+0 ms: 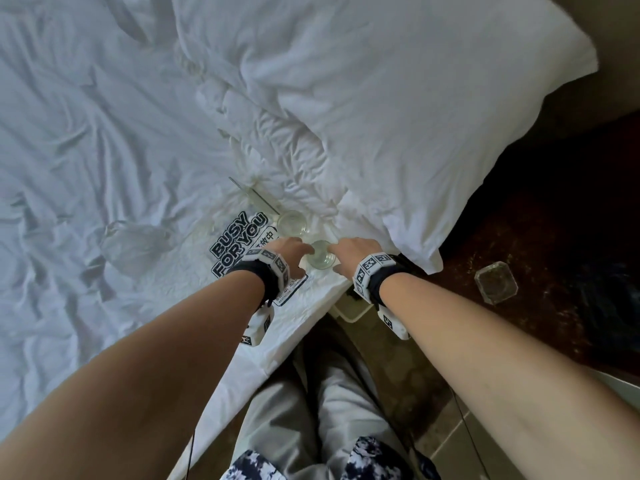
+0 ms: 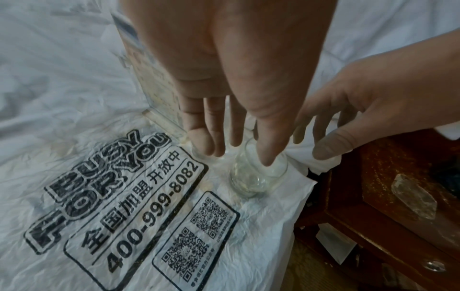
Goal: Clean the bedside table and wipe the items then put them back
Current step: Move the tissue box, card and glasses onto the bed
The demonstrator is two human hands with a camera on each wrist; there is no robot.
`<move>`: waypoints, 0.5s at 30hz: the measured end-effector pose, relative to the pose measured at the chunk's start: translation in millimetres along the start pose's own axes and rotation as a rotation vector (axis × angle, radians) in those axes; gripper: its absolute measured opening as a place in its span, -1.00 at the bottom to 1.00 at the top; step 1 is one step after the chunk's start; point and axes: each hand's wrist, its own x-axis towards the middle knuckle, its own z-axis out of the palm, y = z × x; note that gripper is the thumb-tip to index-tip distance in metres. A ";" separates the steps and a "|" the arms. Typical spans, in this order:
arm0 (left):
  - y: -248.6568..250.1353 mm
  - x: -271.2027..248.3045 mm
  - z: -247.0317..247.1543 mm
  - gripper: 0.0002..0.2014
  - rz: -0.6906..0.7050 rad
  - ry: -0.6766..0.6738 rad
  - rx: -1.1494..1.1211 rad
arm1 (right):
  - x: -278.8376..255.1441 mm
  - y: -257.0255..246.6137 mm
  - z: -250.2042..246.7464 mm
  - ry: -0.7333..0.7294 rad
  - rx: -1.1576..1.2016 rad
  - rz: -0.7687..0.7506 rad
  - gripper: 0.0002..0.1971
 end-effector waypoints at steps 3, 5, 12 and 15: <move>4.9 -22.2 -15.9 -0.41 0.015 0.045 0.022 | -22.9 -5.5 -11.0 0.057 0.026 0.029 -0.59; 8.5 -38.6 -27.4 -0.40 0.027 0.071 0.041 | -41.6 -10.2 -18.0 0.090 0.027 0.047 -0.59; 36.0 -108.9 -78.4 -0.35 0.076 0.189 0.201 | -120.7 -21.5 -50.5 0.198 0.040 0.152 -0.61; 58.2 -139.3 -97.8 -0.35 0.114 0.261 0.246 | -160.4 -17.8 -62.4 0.253 0.072 0.216 -0.58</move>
